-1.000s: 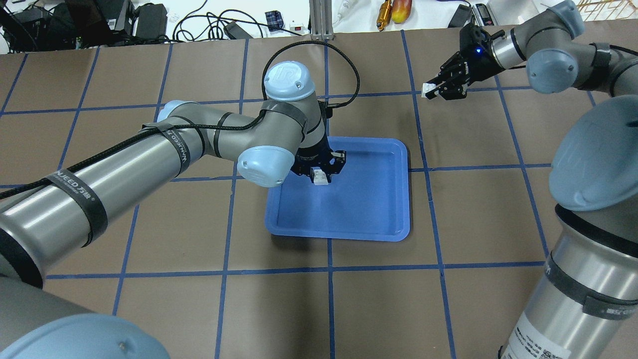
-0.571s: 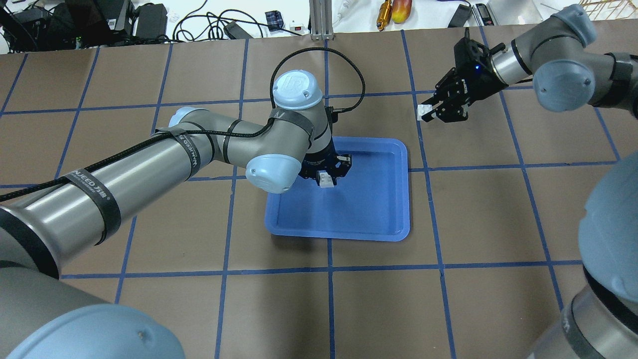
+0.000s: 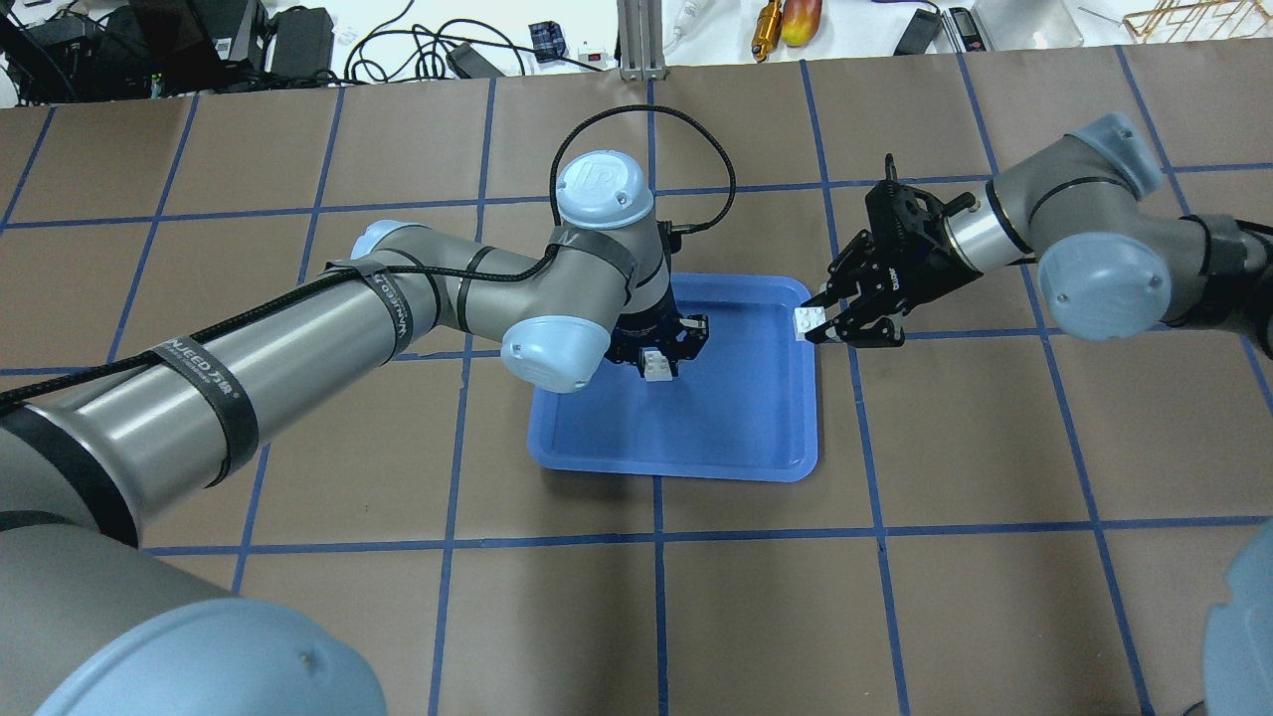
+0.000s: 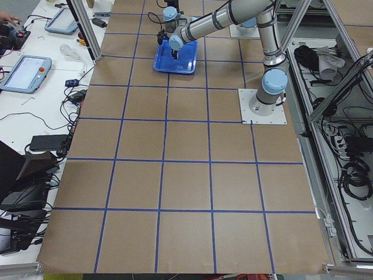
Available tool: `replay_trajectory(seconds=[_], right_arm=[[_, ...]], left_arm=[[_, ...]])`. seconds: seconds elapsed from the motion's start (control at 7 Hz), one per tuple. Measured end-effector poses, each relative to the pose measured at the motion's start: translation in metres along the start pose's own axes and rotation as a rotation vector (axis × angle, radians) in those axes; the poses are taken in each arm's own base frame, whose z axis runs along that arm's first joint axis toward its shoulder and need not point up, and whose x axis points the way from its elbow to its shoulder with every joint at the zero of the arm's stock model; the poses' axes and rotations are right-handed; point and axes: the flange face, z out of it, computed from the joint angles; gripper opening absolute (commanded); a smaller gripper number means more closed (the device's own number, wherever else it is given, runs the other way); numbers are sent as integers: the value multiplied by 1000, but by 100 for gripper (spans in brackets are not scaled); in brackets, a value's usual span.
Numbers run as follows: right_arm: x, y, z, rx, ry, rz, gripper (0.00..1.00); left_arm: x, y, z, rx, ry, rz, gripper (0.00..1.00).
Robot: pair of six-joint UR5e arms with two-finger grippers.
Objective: Assemble white blocks and place on blue tray
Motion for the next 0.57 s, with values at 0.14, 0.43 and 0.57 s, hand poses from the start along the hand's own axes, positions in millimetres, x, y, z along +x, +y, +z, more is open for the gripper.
replay_trajectory(seconds=[0.14,0.43,0.57], right_arm=[[-6,-3,16,-4,0,-29,0],[-16,-3,49,-13,8,-86,0],[-20,2,63,-15,13,-100,0]], left_arm=[[2,2,2,-5,-1,-5,49],[3,3,6,-10,-3,-20,83],[4,3,7,-11,-4,-32,98]])
